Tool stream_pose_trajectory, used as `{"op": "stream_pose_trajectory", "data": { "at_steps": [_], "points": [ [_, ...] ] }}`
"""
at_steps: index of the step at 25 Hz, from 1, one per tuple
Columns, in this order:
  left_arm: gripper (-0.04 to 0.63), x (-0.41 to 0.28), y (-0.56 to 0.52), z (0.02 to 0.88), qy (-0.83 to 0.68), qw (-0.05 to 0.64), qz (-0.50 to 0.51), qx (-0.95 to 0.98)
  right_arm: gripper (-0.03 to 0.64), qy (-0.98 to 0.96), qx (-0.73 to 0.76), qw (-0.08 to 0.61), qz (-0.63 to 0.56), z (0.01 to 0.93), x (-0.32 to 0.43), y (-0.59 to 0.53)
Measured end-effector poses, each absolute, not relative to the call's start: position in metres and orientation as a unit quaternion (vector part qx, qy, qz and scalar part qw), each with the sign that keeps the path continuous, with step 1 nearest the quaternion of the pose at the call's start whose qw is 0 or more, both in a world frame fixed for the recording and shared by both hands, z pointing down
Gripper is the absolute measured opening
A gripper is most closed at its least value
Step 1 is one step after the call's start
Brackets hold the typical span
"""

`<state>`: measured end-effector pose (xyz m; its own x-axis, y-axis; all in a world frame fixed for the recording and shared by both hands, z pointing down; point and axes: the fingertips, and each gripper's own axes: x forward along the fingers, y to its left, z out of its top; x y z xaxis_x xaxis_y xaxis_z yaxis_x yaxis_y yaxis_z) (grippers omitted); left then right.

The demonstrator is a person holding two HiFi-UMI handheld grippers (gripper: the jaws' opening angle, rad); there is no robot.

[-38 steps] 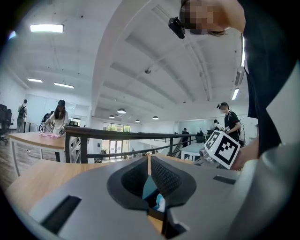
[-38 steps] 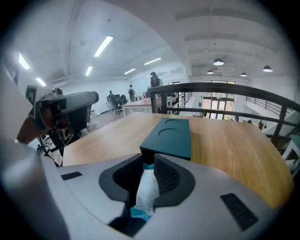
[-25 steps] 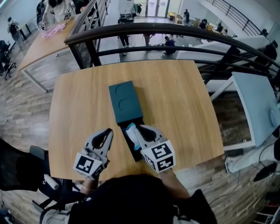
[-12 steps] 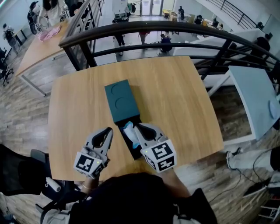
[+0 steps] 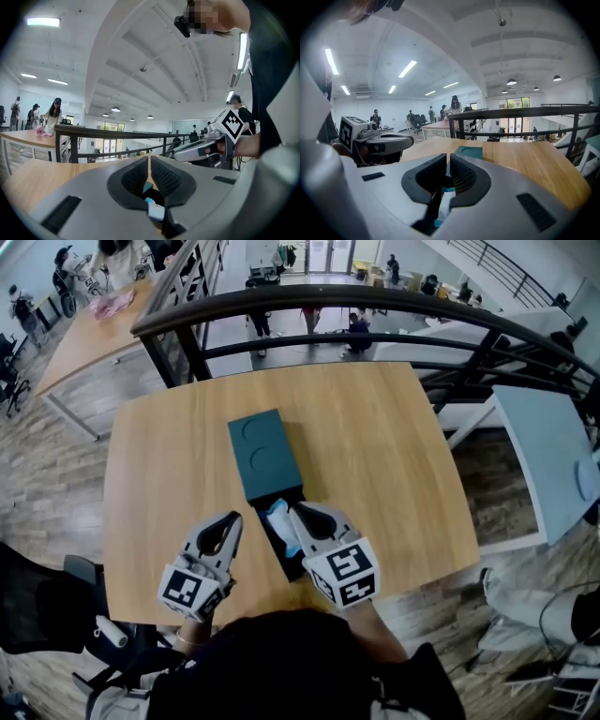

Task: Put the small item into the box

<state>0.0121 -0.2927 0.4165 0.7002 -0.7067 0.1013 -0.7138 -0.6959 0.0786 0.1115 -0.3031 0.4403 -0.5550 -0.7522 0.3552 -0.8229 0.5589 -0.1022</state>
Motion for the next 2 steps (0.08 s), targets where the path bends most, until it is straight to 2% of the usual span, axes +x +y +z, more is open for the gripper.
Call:
{"op": "stream_pose_trajectory", "data": {
  "at_steps": [2],
  "points": [
    [0.027,0.0098,-0.2926,0.4160,-0.387,0.056,0.030,0.920,0.035,-0.873,0.451,0.137,0.128,0.4397,0.1094,-0.3031]
  ]
}}
